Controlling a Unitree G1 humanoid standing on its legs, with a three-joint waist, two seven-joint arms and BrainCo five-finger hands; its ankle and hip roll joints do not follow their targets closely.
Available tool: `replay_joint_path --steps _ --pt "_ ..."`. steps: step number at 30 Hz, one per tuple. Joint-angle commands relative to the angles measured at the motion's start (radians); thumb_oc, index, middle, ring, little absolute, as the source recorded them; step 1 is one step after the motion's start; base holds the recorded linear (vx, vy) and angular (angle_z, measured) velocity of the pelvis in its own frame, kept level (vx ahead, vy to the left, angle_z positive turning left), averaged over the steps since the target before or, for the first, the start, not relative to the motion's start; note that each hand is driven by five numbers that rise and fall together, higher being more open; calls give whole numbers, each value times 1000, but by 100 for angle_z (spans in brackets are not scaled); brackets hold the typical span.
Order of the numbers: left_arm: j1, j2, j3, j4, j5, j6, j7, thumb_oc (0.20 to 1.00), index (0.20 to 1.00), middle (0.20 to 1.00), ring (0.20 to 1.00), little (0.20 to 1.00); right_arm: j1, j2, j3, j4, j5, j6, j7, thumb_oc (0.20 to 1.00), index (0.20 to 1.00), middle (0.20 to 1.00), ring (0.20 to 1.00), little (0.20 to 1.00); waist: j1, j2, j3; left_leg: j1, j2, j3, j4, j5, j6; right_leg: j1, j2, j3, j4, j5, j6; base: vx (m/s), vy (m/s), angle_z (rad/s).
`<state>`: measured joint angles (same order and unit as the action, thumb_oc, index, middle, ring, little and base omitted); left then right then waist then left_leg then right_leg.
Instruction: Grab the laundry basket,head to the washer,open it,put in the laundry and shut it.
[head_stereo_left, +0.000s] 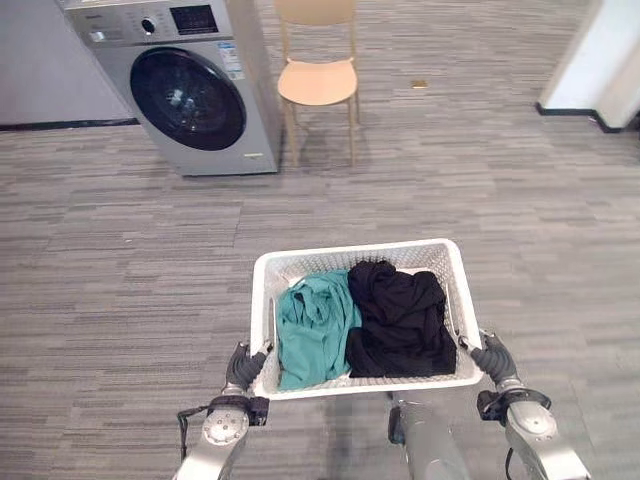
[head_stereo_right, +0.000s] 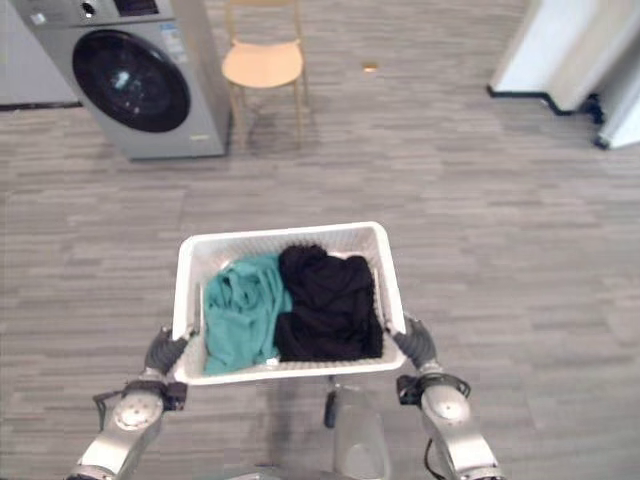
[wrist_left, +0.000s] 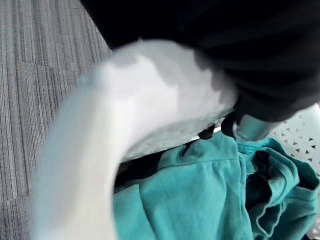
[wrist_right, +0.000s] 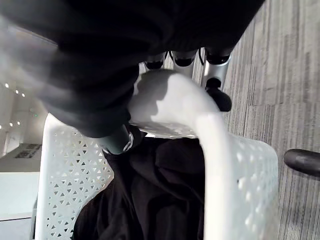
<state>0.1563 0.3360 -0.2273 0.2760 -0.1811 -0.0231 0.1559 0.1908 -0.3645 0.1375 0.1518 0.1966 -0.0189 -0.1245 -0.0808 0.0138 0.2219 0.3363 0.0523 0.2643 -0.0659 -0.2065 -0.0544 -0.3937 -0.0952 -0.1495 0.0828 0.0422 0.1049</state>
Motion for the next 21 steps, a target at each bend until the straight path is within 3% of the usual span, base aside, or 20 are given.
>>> replay_joint_path --steps 1,3,4,5,6,8,9,12,15,18,19,21 --pt "-36 4 13 -144 -36 -120 -74 200 200 200 200 200 -14 26 -7 -129 73 -101 128 200 200 200 200 200 -40 -39 -39 -91 -64 -52 171 -55 22 154 -47 16 -19 -20 84 570 -240 44" --pt "-55 -3 -9 -140 -55 -115 -78 200 200 200 200 200 -5 13 -24 -119 77 -108 115 200 200 200 200 200 -50 -32 -44 -157 16 -56 399 51 -29 197 -40 3 8 -12 47 501 -358 117" --pt "-42 -2 -9 -152 -69 -113 -81 200 200 200 200 200 -13 0 -30 -117 95 -112 108 200 200 200 200 200 -38 -33 -42 -233 70 -32 597 146 -45 258 -31 -38 -10 -40 7 530 -388 100" --pt "-40 0 -10 -157 -74 -109 -81 200 200 200 200 200 -12 -5 -35 -121 102 -108 105 200 200 200 200 200 -26 -36 -36 -264 95 -14 636 158 -37 298 -19 -47 -21 -62 -10 646 -353 14" --pt "-44 0 -10 -157 -83 -102 -85 200 200 200 200 200 -18 -17 -42 -122 102 -104 97 200 200 200 200 200 -6 -47 -29 -329 110 37 600 131 -18 356 -18 -63 -43 -91 -20 487 -182 -21" --pt "-43 -2 -10 -157 -79 -100 -86 200 200 200 200 200 -19 -25 -51 -124 99 -105 89 200 200 200 200 200 10 -51 -25 -385 111 64 487 106 -3 394 -19 -72 -51 -123 -17 399 -63 -3" --pt "-42 -3 -12 -156 -75 -99 -83 200 200 200 200 200 -20 -26 -52 -125 103 -106 84 200 200 200 200 200 17 -48 -19 -425 109 71 418 121 -4 413 -17 -76 -49 -139 -17 364 7 10" --pt "-36 -8 -8 -159 -71 -91 -77 200 200 200 200 200 -18 -24 -51 -110 103 -109 74 200 200 200 200 200 39 -21 -6 -477 98 27 157 270 -41 465 22 -78 -29 -205 -18 408 44 0" --pt "-26 -9 -5 -164 -59 -83 -77 200 200 200 200 200 -17 -16 -52 -103 97 -112 66 200 200 200 200 200 62 -19 -1 -552 109 -11 -12 317 -53 539 50 -40 -2 -270 -25 541 84 -24" --pt "-16 -7 1 -169 -57 -82 -82 200 200 200 200 200 -21 -15 -50 -105 94 -112 73 200 200 200 200 200 69 -18 -14 -553 112 -32 -14 323 -56 574 62 -1 8 -302 -20 548 120 -36" --pt "-9 -3 1 -169 -55 -83 -89 200 200 200 200 200 -16 -7 -48 -111 94 -113 82 200 200 200 200 200 74 -21 -36 -556 117 -35 34 359 -51 622 60 31 21 -335 -13 621 149 -69" --pt "-13 4 -3 -165 -57 -82 -90 200 200 200 200 200 -13 -3 -45 -114 92 -114 84 200 200 200 200 200 77 -34 -45 -558 112 -30 68 356 -44 634 41 43 47 -342 -3 508 147 -24"
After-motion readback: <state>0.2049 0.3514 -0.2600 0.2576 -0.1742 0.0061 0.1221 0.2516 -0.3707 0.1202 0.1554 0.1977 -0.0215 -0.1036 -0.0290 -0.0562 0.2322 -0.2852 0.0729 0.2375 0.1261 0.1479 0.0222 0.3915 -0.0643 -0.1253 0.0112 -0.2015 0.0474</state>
